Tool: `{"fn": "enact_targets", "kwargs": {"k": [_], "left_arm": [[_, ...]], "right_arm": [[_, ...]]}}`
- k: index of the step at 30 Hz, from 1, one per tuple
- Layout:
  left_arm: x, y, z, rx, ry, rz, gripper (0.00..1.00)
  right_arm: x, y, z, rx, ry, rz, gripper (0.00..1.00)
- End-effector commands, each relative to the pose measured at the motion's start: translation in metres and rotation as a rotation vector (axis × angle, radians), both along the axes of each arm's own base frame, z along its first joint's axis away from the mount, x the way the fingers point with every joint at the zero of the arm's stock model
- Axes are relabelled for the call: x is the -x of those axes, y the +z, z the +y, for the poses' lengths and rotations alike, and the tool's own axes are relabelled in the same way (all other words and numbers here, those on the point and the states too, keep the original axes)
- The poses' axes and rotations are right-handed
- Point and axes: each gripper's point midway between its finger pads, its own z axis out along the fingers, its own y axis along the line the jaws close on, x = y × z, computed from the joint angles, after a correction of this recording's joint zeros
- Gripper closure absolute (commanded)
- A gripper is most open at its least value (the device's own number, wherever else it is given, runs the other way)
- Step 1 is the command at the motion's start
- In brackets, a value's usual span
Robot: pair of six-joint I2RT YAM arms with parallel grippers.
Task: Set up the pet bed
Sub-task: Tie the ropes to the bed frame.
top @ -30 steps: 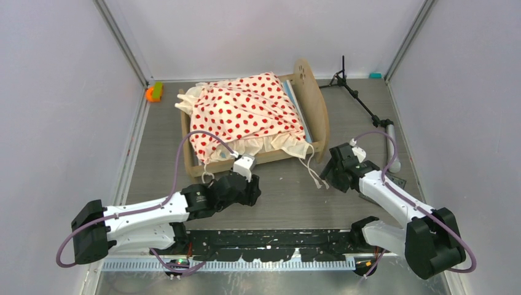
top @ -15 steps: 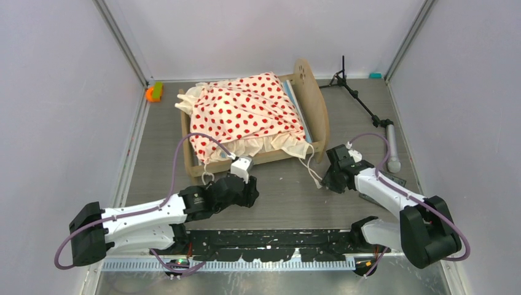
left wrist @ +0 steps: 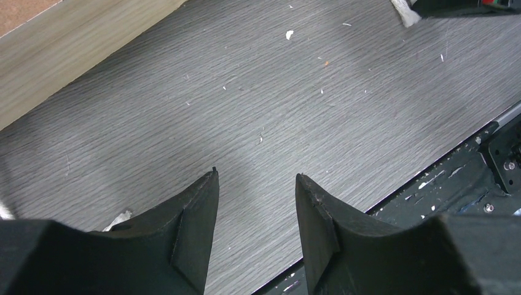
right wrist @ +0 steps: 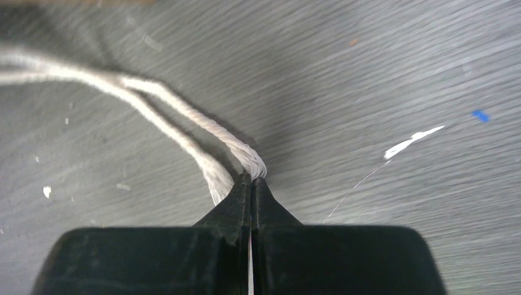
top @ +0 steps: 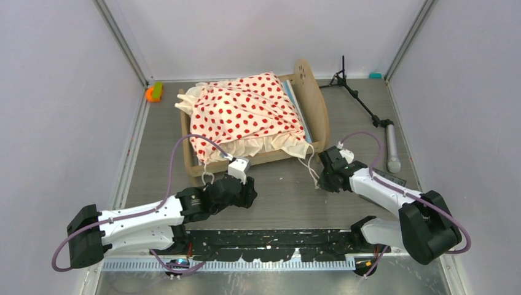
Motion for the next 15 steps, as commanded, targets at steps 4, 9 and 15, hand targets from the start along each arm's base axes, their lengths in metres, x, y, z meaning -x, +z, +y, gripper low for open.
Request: {"fn": "enact_targets", "kwargs": {"k": [4, 9, 15], "left_arm": [[-0.005, 0.009, 0.002, 0.027, 0.032, -0.026, 0.49], [-0.005, 0.006, 0.004, 0.019, 0.031, -0.023, 0.49], [-0.004, 0.002, 0.003, 0.006, 0.029, -0.012, 0.49]], "right_arm": [[0.036, -0.005, 0.019, -0.009, 0.03, 0.039, 1.0], [0.055, -0.003, 0.035, -0.062, 0.068, 0.041, 1.0], [0.075, 0.007, 0.048, -0.097, 0.107, 0.036, 1.0]]}}
